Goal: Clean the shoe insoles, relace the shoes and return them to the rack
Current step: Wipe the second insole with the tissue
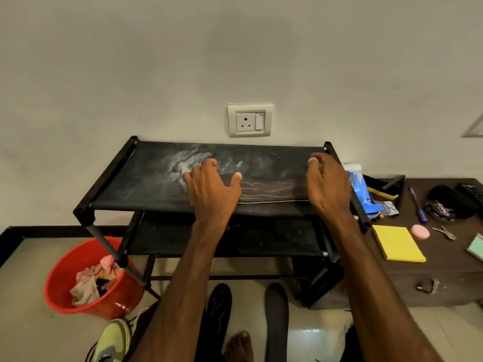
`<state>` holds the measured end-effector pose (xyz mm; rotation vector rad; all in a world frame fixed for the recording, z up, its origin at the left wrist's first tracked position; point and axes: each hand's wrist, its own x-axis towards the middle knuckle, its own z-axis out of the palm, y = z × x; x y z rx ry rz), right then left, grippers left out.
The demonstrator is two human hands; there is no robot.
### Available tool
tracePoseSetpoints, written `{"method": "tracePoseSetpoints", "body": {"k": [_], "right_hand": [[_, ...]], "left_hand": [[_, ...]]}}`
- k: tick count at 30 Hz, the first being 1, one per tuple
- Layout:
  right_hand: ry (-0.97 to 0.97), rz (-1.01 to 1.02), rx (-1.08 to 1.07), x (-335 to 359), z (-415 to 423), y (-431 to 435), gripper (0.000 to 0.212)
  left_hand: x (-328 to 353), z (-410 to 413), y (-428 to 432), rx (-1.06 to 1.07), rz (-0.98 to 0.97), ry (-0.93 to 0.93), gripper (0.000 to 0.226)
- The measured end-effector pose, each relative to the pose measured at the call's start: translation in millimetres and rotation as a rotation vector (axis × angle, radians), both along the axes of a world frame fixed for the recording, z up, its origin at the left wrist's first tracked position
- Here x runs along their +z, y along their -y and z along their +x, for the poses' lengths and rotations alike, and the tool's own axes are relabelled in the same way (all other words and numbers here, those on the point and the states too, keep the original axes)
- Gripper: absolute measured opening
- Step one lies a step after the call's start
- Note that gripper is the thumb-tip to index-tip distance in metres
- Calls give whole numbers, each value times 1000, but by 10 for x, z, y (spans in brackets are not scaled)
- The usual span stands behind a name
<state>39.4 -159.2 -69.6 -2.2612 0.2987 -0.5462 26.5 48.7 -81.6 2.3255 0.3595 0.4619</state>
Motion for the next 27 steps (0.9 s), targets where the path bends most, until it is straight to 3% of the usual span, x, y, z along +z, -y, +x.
{"method": "tracePoseSetpoints", "body": {"k": [3,5,8,11,16,20,24,27], "right_hand": [[-44,324,129,-32,-85,-156,48],[-56,359,203,-58,-86,-198,43],[-86,297,276,-23,-33,-234,41],[-98,213,316,-15,46,-286,48],[-64,91,402,-11,286,-405,31],[-34,22,489,-57,377,-630,23],[93,1,539,-135,349,-814,19],[107,19,558,-154,332,-871,16]], "left_hand": [[-110,-84,-66,-119,-14,-131,109],[-92,-119,-106,-220,-36,-191,125],[-30,-102,-177,-276,83,-247,134],[0,-24,-267,-330,98,-295,130],[-42,154,-351,-431,88,-330,124],[-75,143,-408,-385,115,-295,116],[-143,87,-415,-339,194,-234,90],[-185,59,-386,-323,217,-217,89]]}}
